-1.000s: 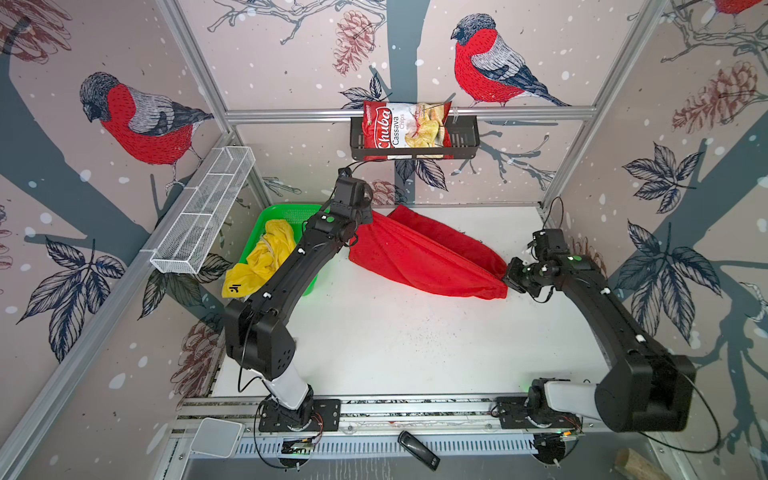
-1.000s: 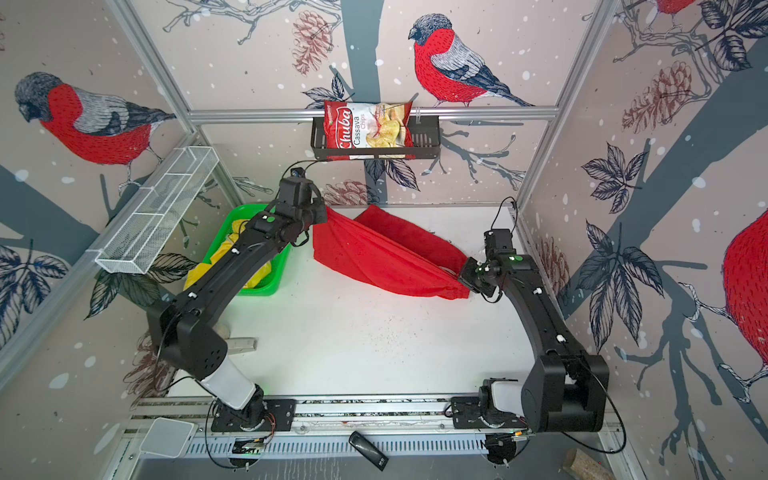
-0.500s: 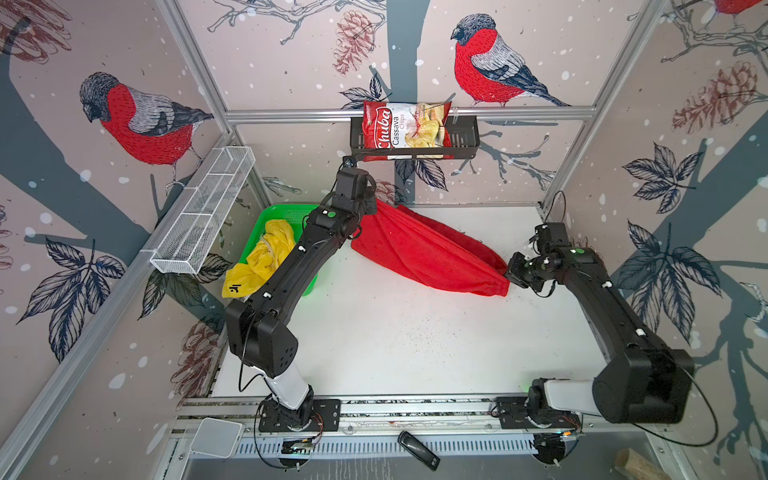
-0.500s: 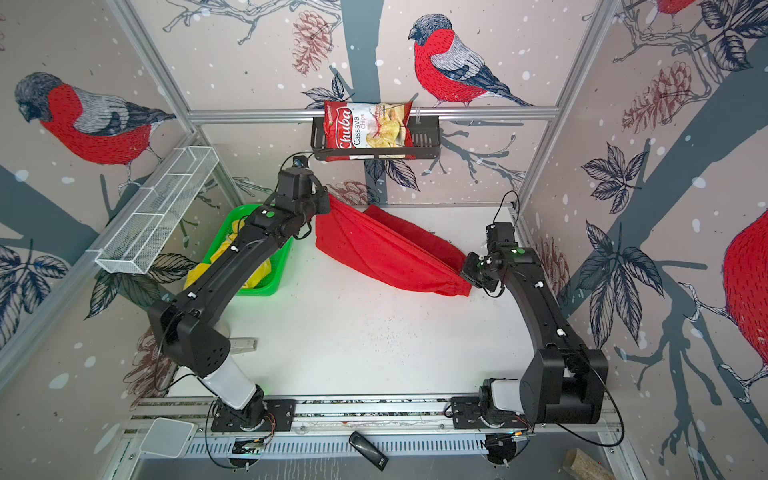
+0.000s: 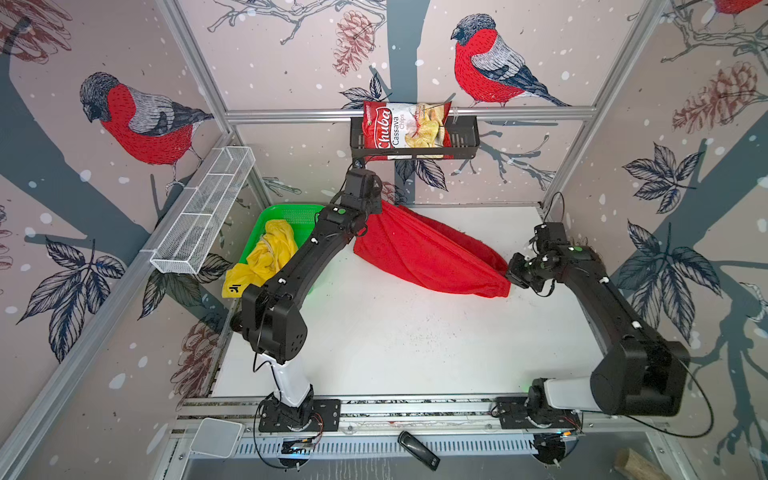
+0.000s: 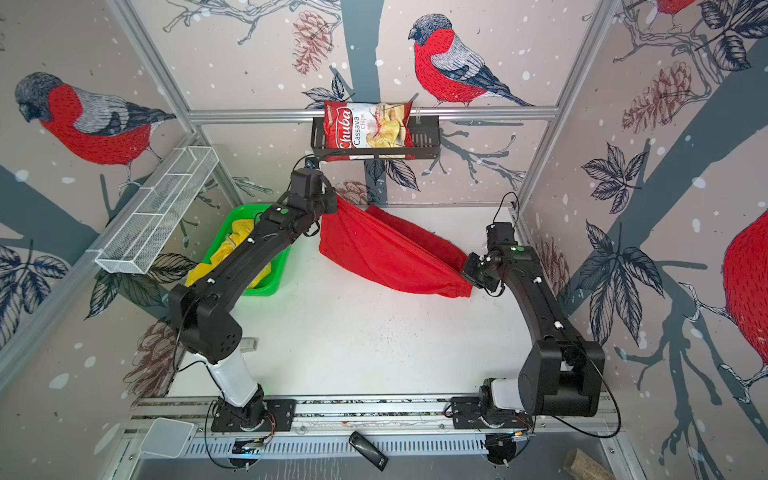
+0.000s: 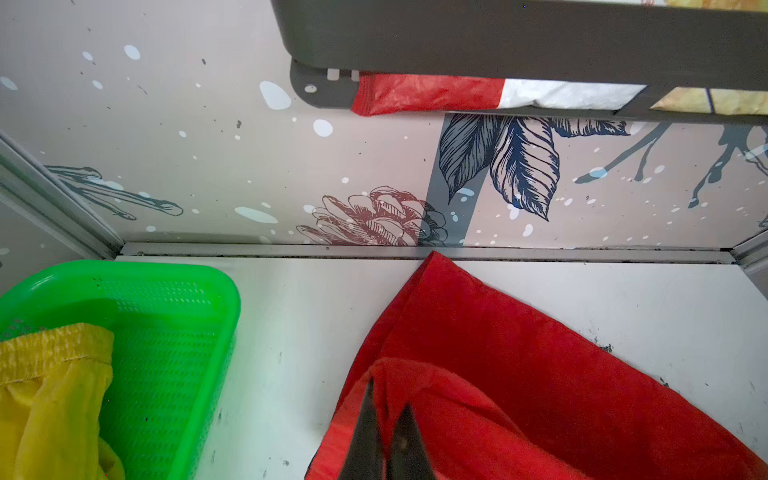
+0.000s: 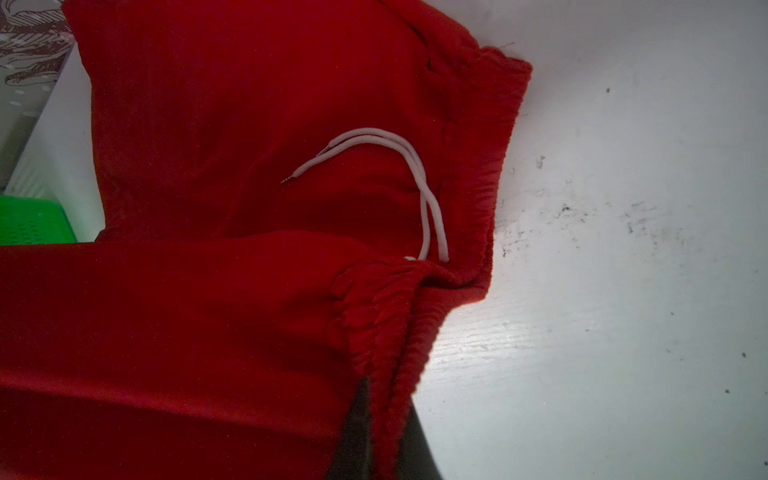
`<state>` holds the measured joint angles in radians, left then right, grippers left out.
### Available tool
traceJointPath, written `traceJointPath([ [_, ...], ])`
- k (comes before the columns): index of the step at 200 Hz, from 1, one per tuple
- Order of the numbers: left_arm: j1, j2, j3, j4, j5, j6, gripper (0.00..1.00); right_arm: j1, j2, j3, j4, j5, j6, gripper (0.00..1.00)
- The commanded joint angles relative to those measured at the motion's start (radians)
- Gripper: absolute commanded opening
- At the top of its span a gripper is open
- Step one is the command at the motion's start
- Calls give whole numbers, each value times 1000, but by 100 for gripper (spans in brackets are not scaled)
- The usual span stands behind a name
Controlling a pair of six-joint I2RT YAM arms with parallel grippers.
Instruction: Fold and stack the shorts
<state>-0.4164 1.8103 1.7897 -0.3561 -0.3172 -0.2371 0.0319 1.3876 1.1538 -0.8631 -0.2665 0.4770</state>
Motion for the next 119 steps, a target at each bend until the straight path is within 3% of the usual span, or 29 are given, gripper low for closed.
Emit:
traceJointPath([
  [1, 11, 38, 54, 138, -171, 22, 0, -14, 20, 6, -104, 143, -41, 2],
  [119, 2, 305, 321, 124, -171, 76, 0, -50, 127, 25, -66, 138, -65, 3],
])
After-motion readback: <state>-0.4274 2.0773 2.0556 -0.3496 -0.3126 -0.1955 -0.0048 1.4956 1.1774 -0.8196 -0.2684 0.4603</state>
